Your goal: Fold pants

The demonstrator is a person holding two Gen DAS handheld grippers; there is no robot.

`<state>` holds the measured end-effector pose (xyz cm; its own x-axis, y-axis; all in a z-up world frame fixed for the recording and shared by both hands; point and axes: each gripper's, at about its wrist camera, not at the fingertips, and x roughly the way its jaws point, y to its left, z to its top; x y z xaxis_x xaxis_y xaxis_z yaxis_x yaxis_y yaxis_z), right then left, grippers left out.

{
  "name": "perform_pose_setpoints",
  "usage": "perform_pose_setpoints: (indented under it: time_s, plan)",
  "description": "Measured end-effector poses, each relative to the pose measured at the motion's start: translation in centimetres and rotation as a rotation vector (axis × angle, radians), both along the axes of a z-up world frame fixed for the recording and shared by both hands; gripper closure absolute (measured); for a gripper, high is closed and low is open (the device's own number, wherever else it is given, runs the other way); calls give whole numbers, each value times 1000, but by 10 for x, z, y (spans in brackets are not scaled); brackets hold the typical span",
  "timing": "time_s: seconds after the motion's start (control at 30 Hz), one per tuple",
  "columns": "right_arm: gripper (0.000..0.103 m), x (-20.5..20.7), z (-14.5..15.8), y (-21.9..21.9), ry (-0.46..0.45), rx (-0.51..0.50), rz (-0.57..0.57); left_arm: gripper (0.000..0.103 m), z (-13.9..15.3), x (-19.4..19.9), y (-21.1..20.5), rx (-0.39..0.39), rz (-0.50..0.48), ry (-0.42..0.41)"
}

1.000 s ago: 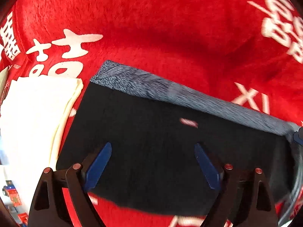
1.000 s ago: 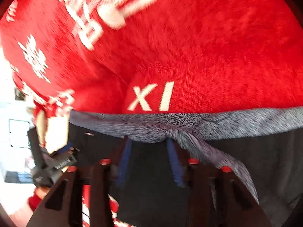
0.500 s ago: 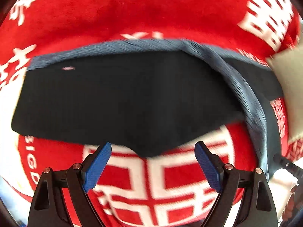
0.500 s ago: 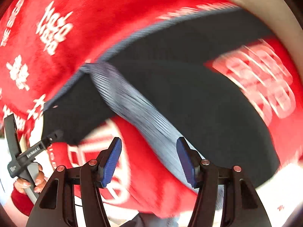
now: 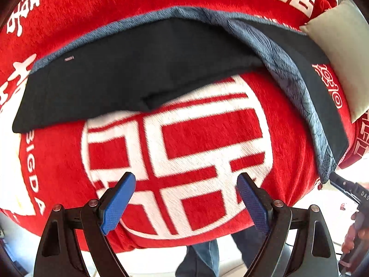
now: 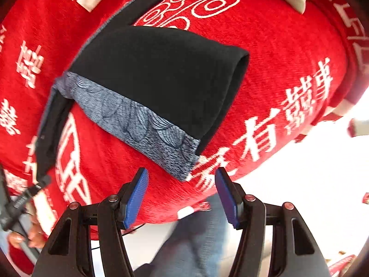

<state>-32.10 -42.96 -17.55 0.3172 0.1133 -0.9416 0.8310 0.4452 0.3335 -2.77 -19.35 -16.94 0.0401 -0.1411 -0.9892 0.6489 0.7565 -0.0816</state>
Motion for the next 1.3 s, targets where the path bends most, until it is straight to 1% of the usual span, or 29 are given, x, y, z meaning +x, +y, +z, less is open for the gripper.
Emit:
perform_pose_setpoints:
  time_s: [0.07,0.13,0.17,0.23,0.27,0.3,0.33,0.43,0.6,0.73,0.8,0.9,0.93,0.97,1.0,1.03,1.07,1.1,1.17,1.23,1.3]
  plan:
    - [39,1,-1,-3,-41,5,14,13,-3,-8,-11,3,-4,8]
    - [39,8,-9,-5,-87,35,32,13,-4,-14,-29,-7,-11,15]
    - [42,10,-12,-6,-104,53,38,13,-7,-16,-36,-18,-11,20]
    - [60,13,-19,-10,-127,100,56,13,-6,-18,-55,-54,-4,48]
    - [88,13,-21,-13,-136,131,67,13,-7,-18,-63,-70,2,68]
    - [100,14,-23,-15,-137,167,79,13,-9,-18,-72,-90,11,97]
    - [100,12,-22,-18,-145,192,82,13,-9,-17,-83,-113,24,134]
    - [100,10,-11,-31,-213,255,66,13,-14,-10,-109,-176,61,244]
    - [100,11,24,-66,-400,384,24,13,-23,7,-139,-238,137,367]
    - [100,22,46,-90,-491,436,26,13,-33,13,-158,-244,155,430]
    - [100,28,54,-101,-520,460,29,13,-35,13,-161,-247,153,467]
    - [100,34,61,-112,-547,491,38,13,-40,8,-171,-229,154,511]
    - [100,29,63,-116,-555,499,42,13,-42,6,-174,-224,158,531]
    - [100,30,64,-117,-560,508,45,15,-42,5,-177,-224,165,548]
    - [100,33,65,-119,-563,519,51,23,-42,3,-178,-228,170,556]
    - [100,34,67,-123,-564,527,57,38,-43,2,-181,-231,174,568]
    - [100,36,69,-125,-565,536,65,57,-42,2,-183,-241,180,582]
    - [100,39,70,-127,-561,541,72,73,-39,3,-185,-264,188,593]
    - [100,46,73,-132,-549,547,97,89,-28,6,-188,-277,184,565]
    - [100,52,76,-140,-543,546,110,89,-7,14,-198,-311,178,521]
    - [100,59,82,-154,-549,531,114,89,8,22,-208,-339,175,493]
